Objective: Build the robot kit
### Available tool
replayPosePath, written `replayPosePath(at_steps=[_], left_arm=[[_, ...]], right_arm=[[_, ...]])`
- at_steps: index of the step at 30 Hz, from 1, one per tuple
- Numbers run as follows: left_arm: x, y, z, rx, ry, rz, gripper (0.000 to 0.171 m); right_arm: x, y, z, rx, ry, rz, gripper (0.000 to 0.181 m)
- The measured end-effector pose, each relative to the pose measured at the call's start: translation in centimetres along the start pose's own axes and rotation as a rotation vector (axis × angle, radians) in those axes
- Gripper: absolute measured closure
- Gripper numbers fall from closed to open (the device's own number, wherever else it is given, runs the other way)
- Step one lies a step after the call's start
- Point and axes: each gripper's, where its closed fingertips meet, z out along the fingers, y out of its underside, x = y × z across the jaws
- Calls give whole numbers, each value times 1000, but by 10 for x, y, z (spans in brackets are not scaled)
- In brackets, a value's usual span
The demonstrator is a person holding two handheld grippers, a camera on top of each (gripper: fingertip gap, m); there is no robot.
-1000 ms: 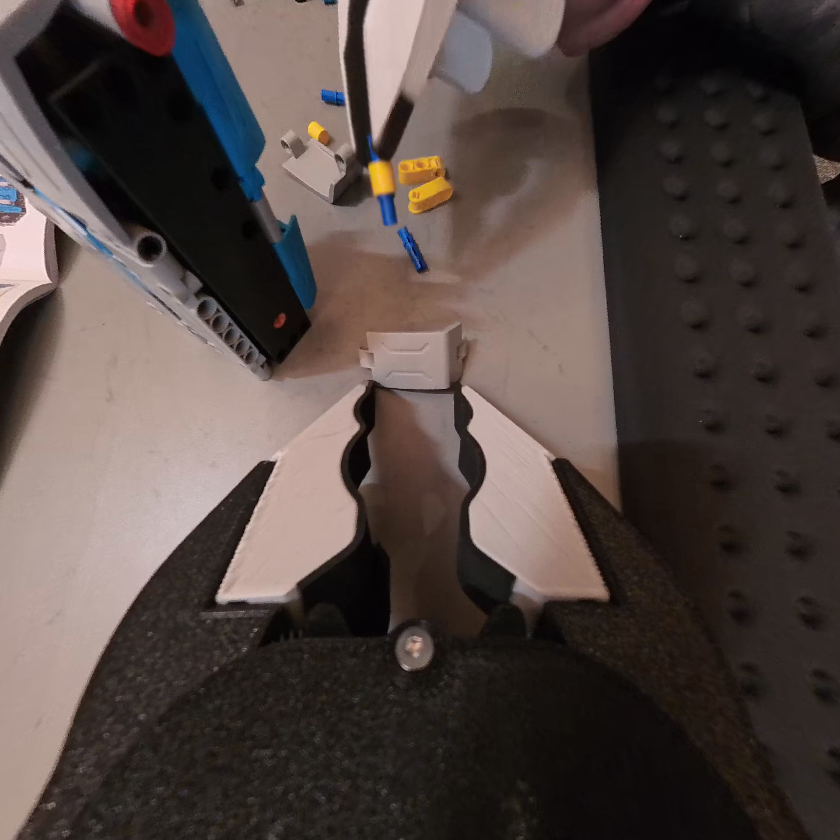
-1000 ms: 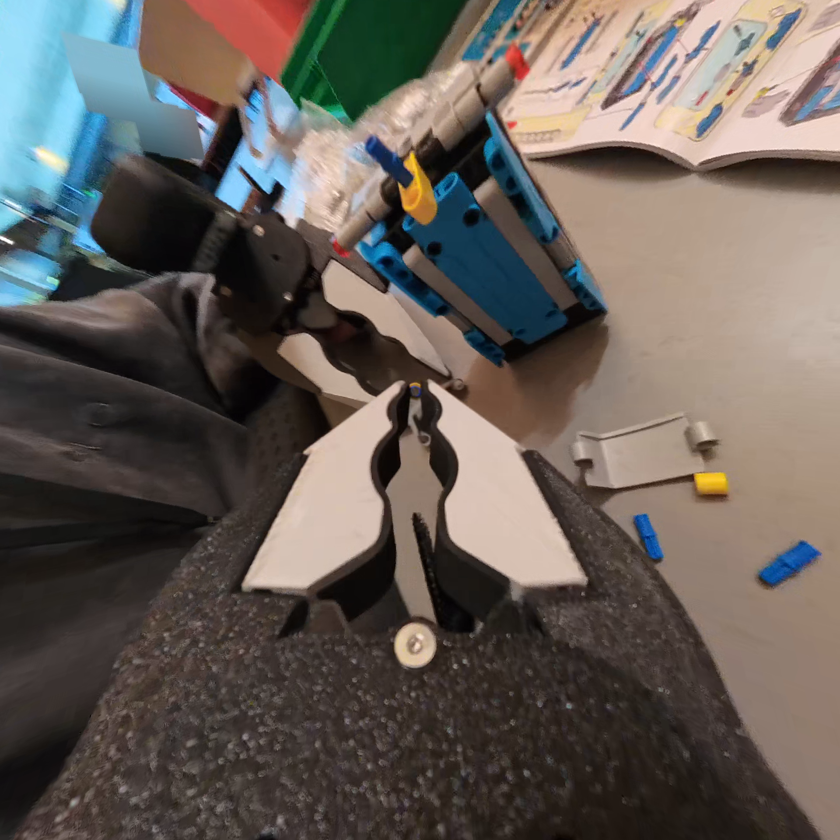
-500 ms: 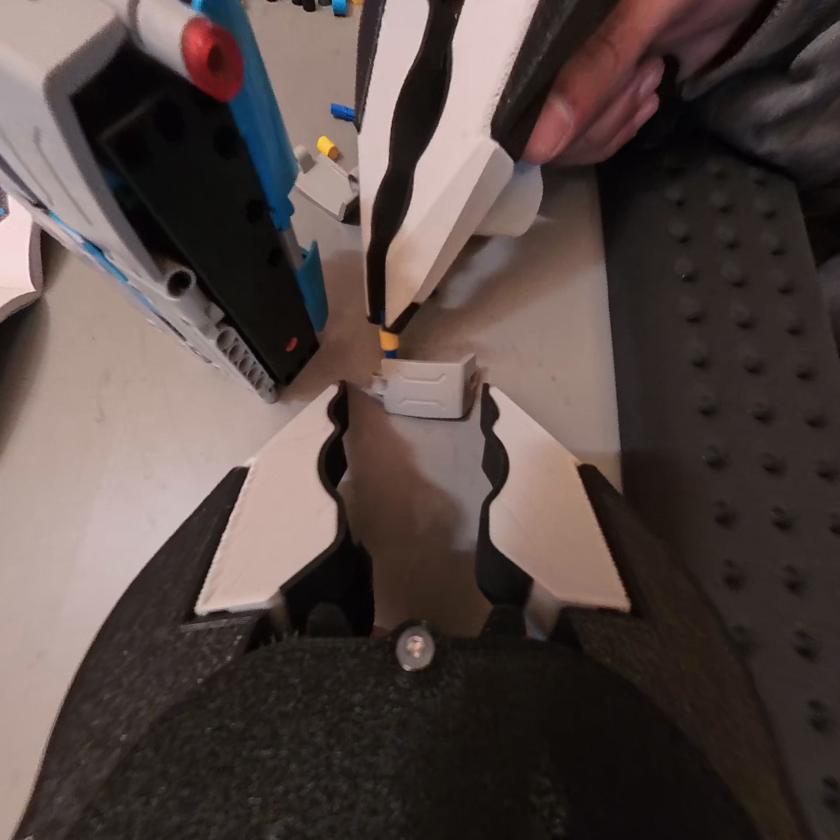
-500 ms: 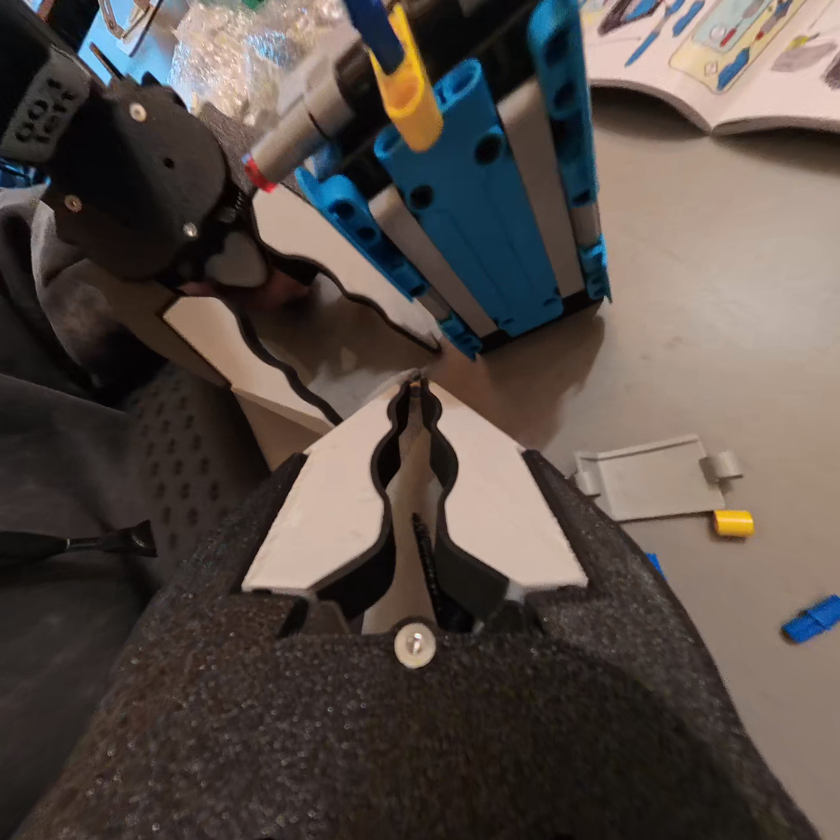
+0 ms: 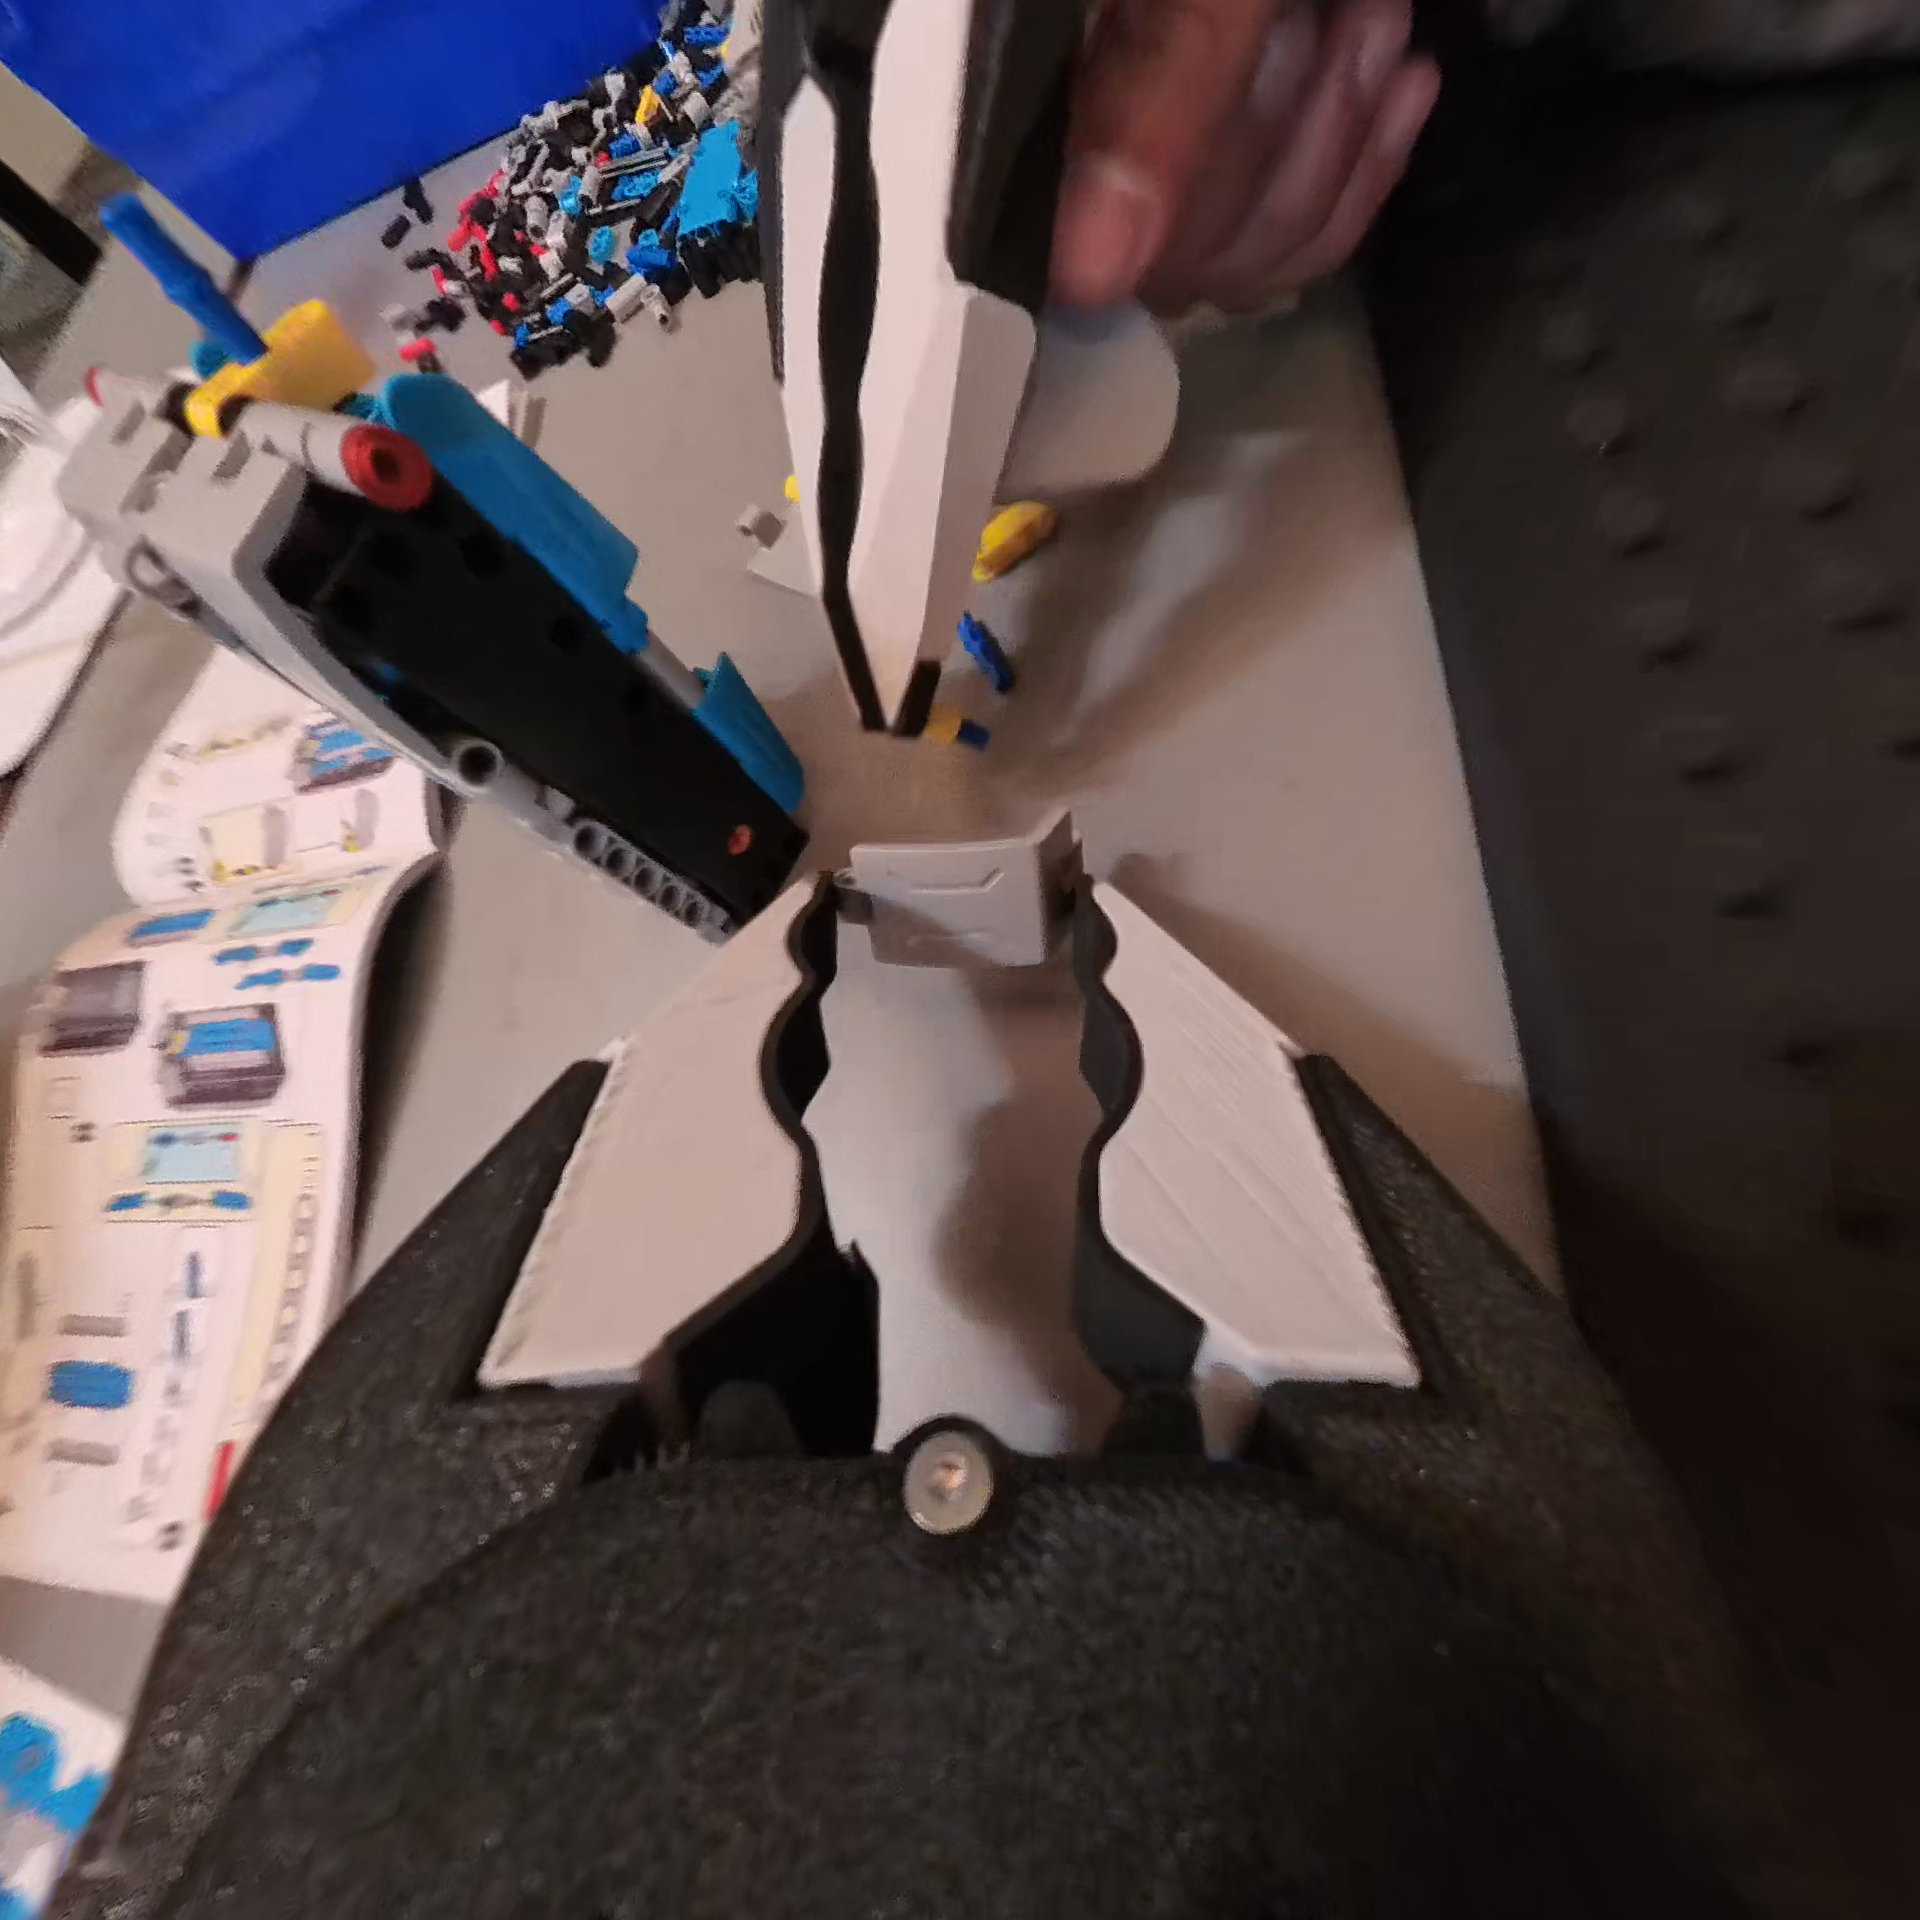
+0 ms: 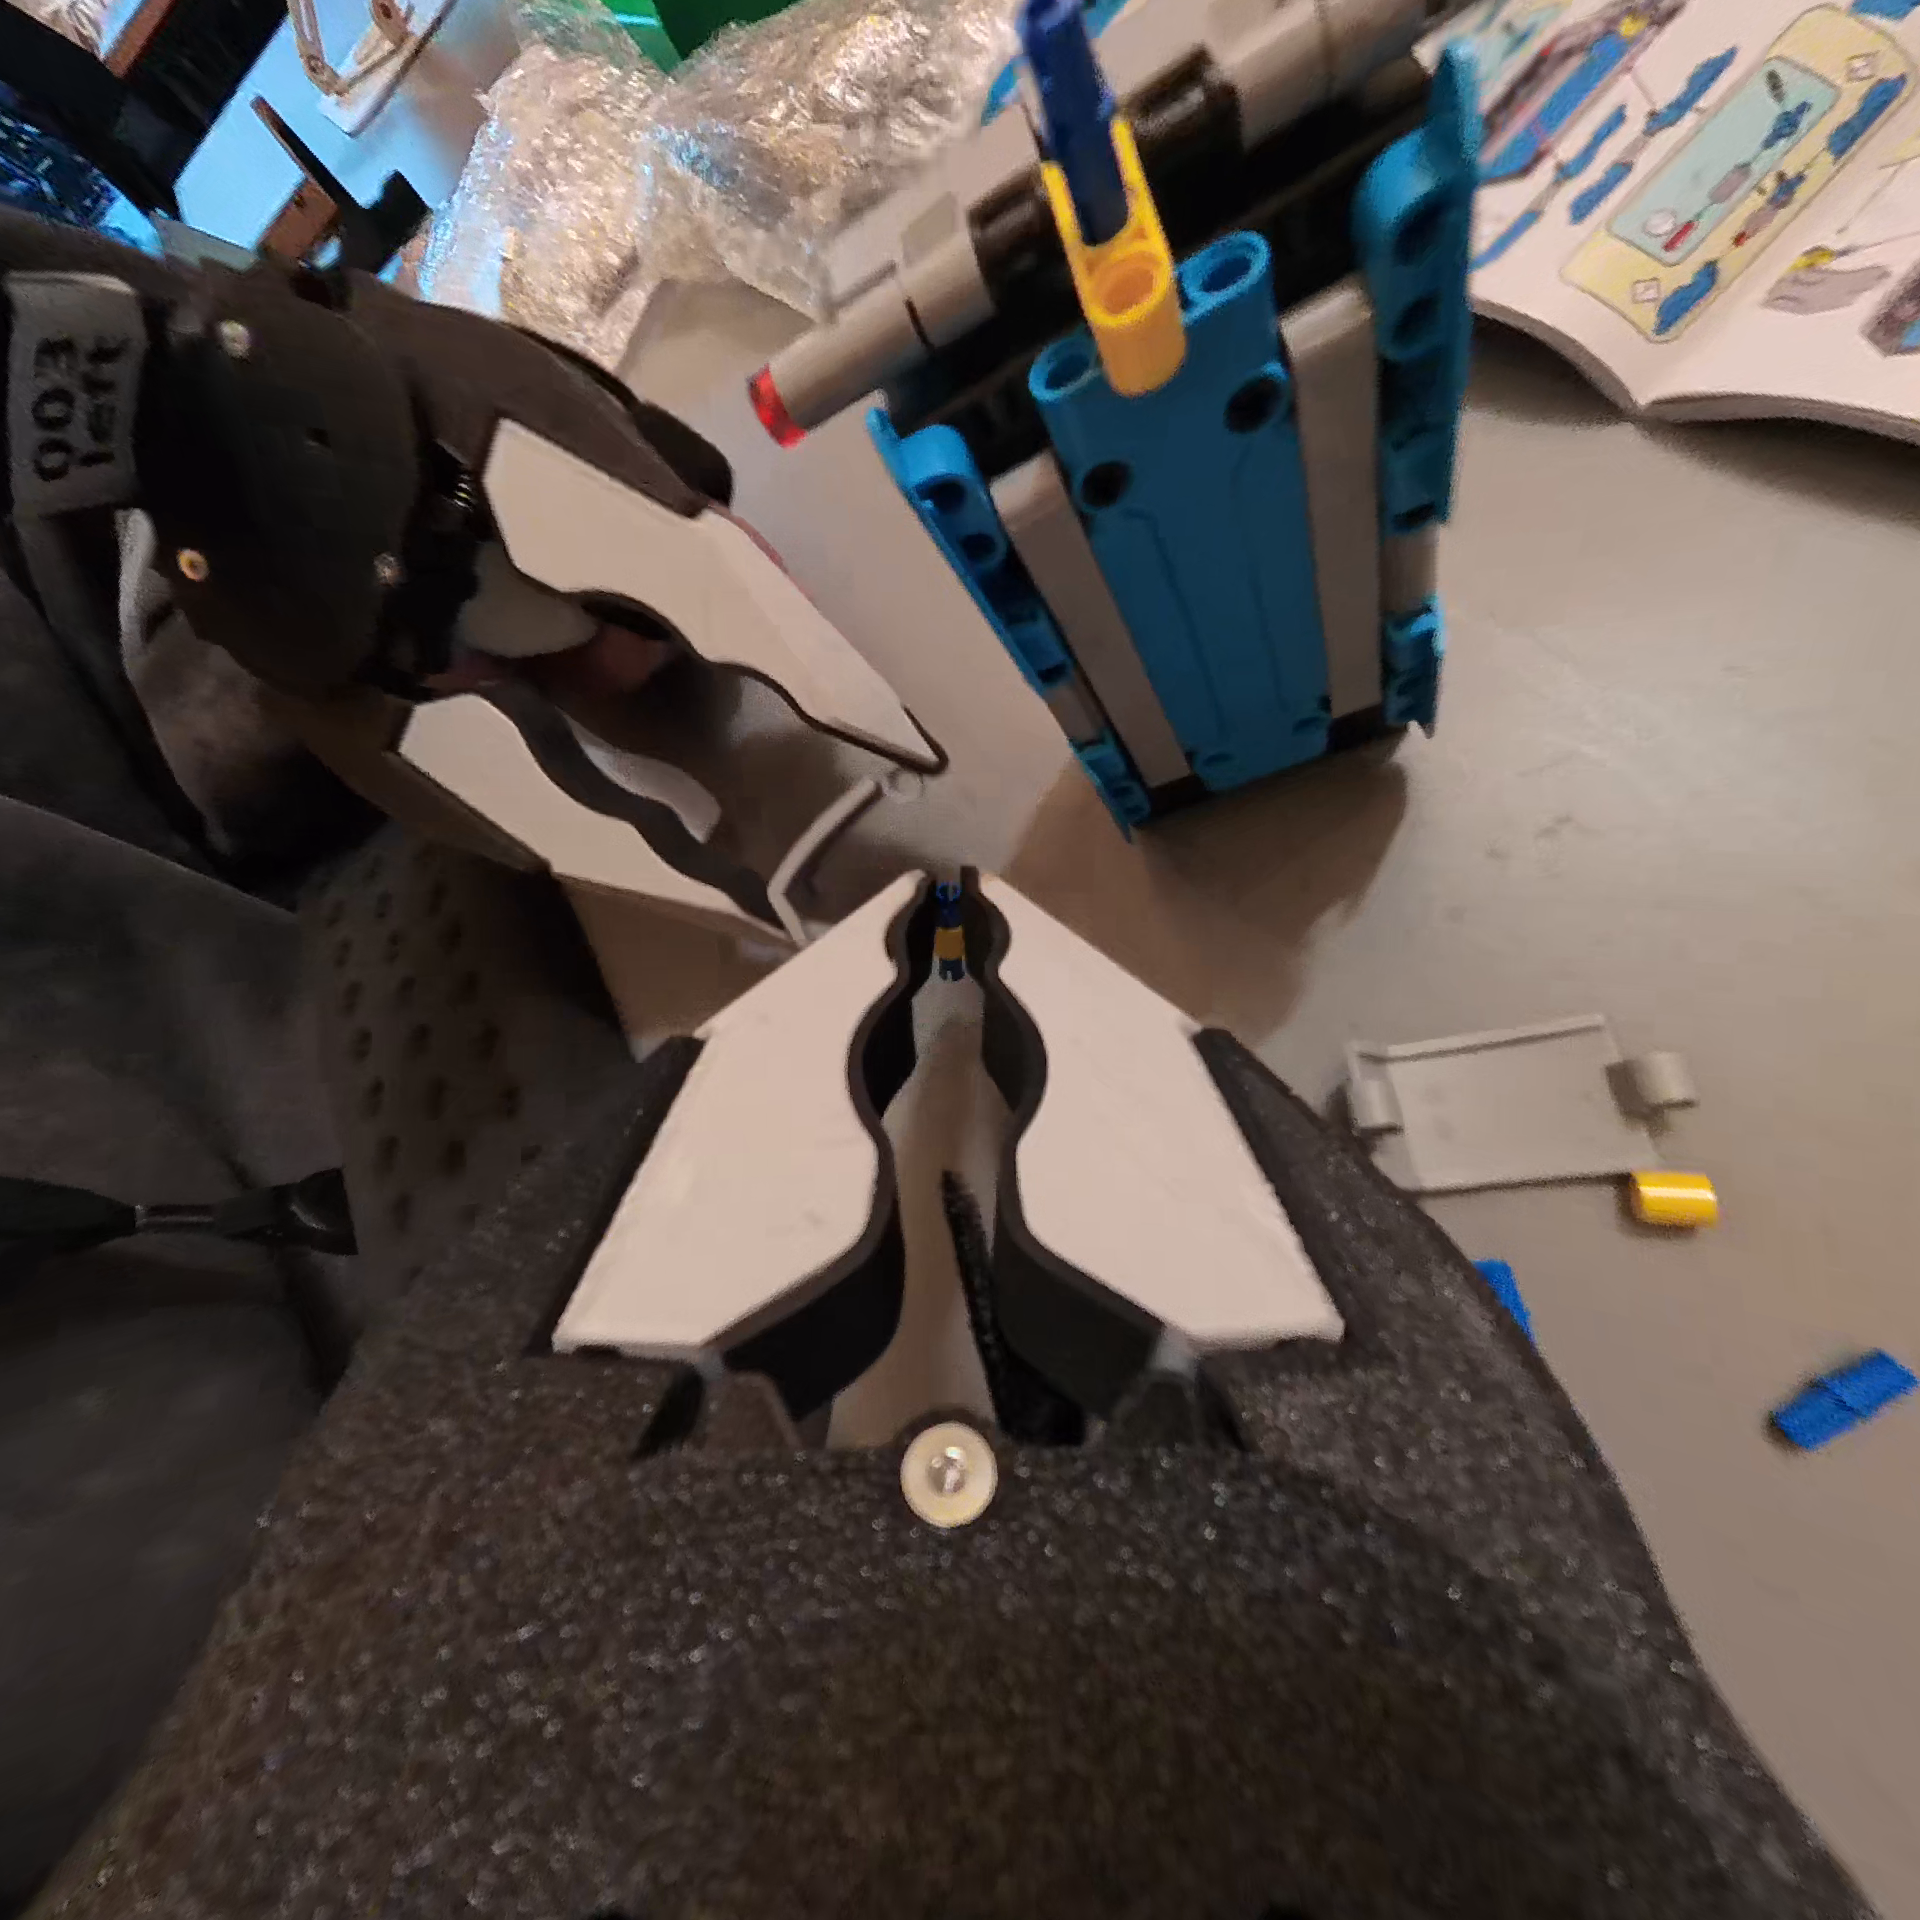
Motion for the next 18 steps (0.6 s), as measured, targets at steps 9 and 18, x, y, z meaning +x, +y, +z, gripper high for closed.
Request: replayPosePath(at_steps=[9,18], left_arm=[[-43,2,-9,38,-232,75,126],[-28,-18,-14,149,-192,87,126]], right_arm=[[16,11,-14,-9,93,-22,177],[-4,50,-2,-238,122,-103,177]])
